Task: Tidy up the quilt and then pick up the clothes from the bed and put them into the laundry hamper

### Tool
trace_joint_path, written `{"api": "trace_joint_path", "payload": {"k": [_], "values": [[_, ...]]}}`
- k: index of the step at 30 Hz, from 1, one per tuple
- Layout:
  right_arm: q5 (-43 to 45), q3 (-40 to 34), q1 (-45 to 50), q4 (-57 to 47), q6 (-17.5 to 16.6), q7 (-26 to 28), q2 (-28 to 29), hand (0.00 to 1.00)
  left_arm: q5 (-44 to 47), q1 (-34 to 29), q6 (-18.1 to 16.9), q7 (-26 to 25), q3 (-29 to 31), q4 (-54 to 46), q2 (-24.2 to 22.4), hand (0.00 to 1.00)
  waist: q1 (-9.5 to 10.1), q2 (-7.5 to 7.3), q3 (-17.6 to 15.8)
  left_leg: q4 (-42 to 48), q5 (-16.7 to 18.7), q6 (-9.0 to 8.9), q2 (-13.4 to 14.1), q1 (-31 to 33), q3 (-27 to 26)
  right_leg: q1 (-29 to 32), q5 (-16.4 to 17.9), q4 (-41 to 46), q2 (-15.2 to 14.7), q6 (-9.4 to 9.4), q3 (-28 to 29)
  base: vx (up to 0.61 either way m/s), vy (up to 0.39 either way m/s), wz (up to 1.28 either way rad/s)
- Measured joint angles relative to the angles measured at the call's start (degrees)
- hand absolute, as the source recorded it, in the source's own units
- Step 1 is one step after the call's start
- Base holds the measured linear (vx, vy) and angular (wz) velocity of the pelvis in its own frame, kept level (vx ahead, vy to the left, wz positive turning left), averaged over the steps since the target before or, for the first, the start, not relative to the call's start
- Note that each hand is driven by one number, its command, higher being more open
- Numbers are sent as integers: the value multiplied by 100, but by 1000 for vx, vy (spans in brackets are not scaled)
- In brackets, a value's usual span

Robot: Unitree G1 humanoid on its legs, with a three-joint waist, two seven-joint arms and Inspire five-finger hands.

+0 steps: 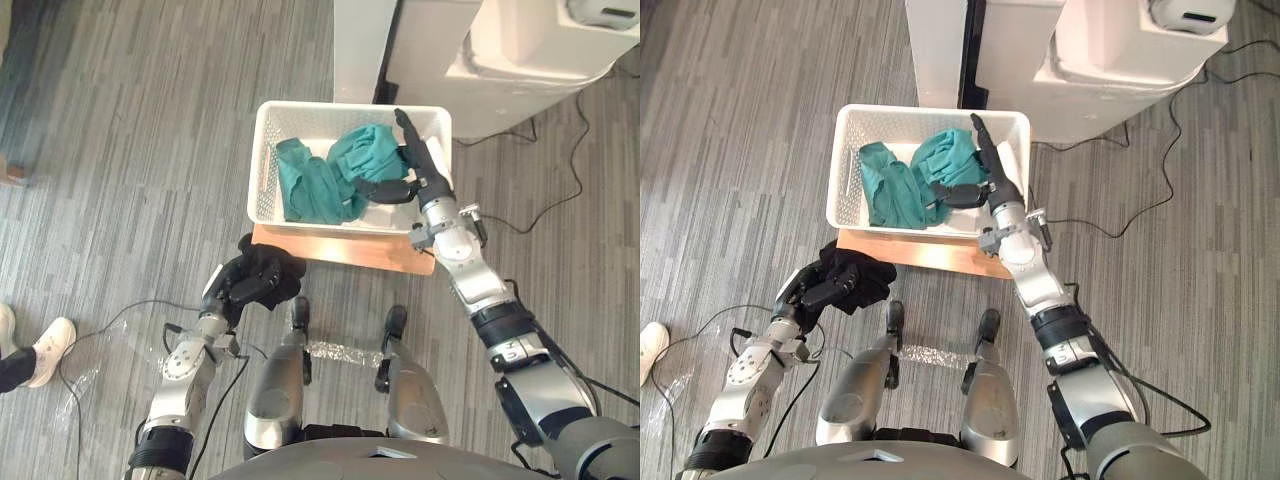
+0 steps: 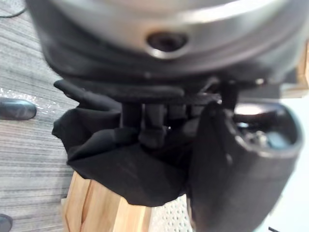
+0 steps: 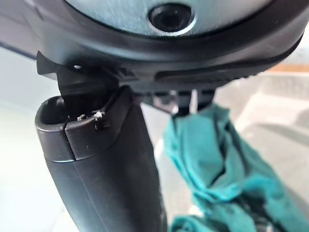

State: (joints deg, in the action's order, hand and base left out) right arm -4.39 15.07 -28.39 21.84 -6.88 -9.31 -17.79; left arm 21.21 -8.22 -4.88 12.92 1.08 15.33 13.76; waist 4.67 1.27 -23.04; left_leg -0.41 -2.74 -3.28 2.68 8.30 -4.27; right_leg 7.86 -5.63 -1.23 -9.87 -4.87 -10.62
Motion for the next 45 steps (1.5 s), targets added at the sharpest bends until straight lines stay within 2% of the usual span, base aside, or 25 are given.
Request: {"api": "trace_joint_path", "payload": {"k": [1, 3, 6, 8, 10, 12, 14, 16, 18, 19, 21, 23, 25, 27, 31, 34, 37, 41, 43, 45], "values": [[-145, 91, 193, -25, 37, 32, 77, 100, -130, -256, 70, -19, -4, 1, -58, 0, -3, -2, 208, -145, -65, -73, 84, -136, -18, -70, 21, -10, 81, -20, -4, 47, -133, -7], [-214, 128, 451, -44, 56, 85, 75, 100, -152, -502, 178, -26, -9, 47, -134, 0, 1, -19, 411, -301, -82, -105, 157, -355, -32, -225, 82, -16, 153, -38, -12, 61, -119, -7], [-201, 122, 1152, -609, 125, 149, 5, 100, -156, -861, 257, -131, 3, 394, -236, 0, 17, -129, 964, -437, -79, -194, 251, -559, -94, -324, 149, -20, 240, -36, -16, 77, -72, -11], [-189, 89, 1395, -1001, 121, 151, -4, 100, -155, -918, 257, -327, 130, 695, -251, 0, -28, -227, 1105, -437, -51, -214, 278, -692, -164, -416, 152, -29, 264, -33, 2, 39, -38, -16], [-76, -119, 1743, -1537, 112, 150, -3, 100, -126, -998, 244, -585, 569, 932, -265, 0, -57, -393, 1359, -460, 34, -205, 296, -723, -242, -465, 160, -116, 289, -23, 99, -13, -12, -16], [86, -348, 1947, -1921, 107, 149, -5, 100, -98, -1075, 219, -740, 1034, 933, -264, 0, -81, -462, 1468, -461, 92, -189, 303, -837, -342, -523, 166, -135, 300, -15, 178, -5, -8, -22], [145, -672, 2179, -2299, 83, 136, -9, 100, -78, -1197, 139, -825, 1539, 869, -263, 0, -169, -454, 1621, -462, 118, -206, 297, -894, -373, -584, 168, -145, 293, -16, 171, 8, -5, -10], [150, -1276, 2531, -2706, 41, 78, -37, 100, 186, -1240, 121, -880, 2283, 453, -256, 0, -197, -449, 1857, -460, 117, -238, 295, -907, -398, -601, 166, -171, 292, -17, 175, 15, -4, -1], [210, -1694, 2656, -2775, 35, 18, -49, 100, 410, -1239, 118, -884, 2683, -34, -249, 0, -207, -433, 1964, -443, 117, -244, 298, -948, -420, -628, 164, -170, 294, -17, 187, 22, -11, -7], [316, -2102, 2793, -2775, 37, -15, -47, 100, 592, -1240, 118, -879, 2952, -620, -224, 0, -207, -396, 2022, -443, 128, -259, 298, -1058, -466, -707, 164, -169, 294, -17, 234, 11, -5, -16], [342, -2454, 3009, -2775, 39, -22, -46, 100, 641, -1240, 117, -872, 3135, -1226, -181, 0, -223, -346, 2162, -448, 161, -267, 295, -1084, -518, -712, 164, -170, 293, -17, 289, -4, 6, -15], [600, -2828, 3379, -2775, 48, 42, -21, 100, 813, -1235, 99, -874, 3315, -2252, -133, 0, -347, -264, 2331, -461, 200, -265, 297, -1135, -603, -723, 163, -168, 294, -18, 362, -8, 7, -17], [725, -3003, 3658, -2775, 81, 177, 54, 100, 833, -1169, 8, -871, 3291, -2877, -81, 0, -389, -189, 2356, -462, 264, -292, 307, -1290, -726, -808, 162, -170, 301, -20, 491, -18, 17, -31], [819, -3040, 3893, -2776, 166, 391, 194, 100, 832, -1038, -195, -876, 3190, -3357, 21, 0, -514, -111, 2429, -462, 326, -272, 356, -1380, -824, -839, 162, -164, 305, -20, 586, -29, 13, -30], [991, -2668, 4584, -2776, 366, 778, 715, 100, 738, -158, -1006, -1014, 2140, -3722, 329, 0, -662, -3, 2514, -462, 349, -286, 444, -1535, -1185, -814, 168, -97, 405, -11, 797, -39, -3, -29], [1031, -2357, 5226, -2747, 387, 1044, 1140, 100, 612, 68, -1417, -878, 1773, -3895, 350, 0, -877, 74, 2508, -390, 382, -330, 531, -1576, -1503, -784, 171, -86, 445, -7, 930, -14, 1, -24], [1030, -2456, 5585, -2129, 219, 1056, 1395, 100, 497, 209, -1786, -728, 1665, -3905, 352, 0, -954, 80, 2498, -368, 409, -348, 606, -1707, -1750, -784, 184, -77, 548, 14, 1116, 16, -18, -33], [1032, -2564, 5709, -1526, -92, 1145, 1536, 100, 220, 842, -1710, -1109, 1178, -3891, 363, 0, -1007, 77, 2489, -341, 449, -416, 624, -1786, -1923, -768, 191, -54, 614, 26, 1272, 18, 2, -26], [1020, -2448, 5714, -1505, -460, 1234, 1555, 100, 43, 1337, -1519, -1315, 880, -3884, 411, 0, -1151, 114, 2474, -263, 507, -444, 665, -1784, -2019, -730, 191, -27, 628, 27, 1368, 19, 3, -22], [957, -2360, 5683, -1505, -678, 1271, 1555, 100, -46, 1616, -1441, -1381, 710, -3883, 451, 0, -1211, 130, 2473, -260, 511, -450, 668, -1783, -2101, -664, 191, 0, 651, 27, 1457, 26, 2, -24]]}}
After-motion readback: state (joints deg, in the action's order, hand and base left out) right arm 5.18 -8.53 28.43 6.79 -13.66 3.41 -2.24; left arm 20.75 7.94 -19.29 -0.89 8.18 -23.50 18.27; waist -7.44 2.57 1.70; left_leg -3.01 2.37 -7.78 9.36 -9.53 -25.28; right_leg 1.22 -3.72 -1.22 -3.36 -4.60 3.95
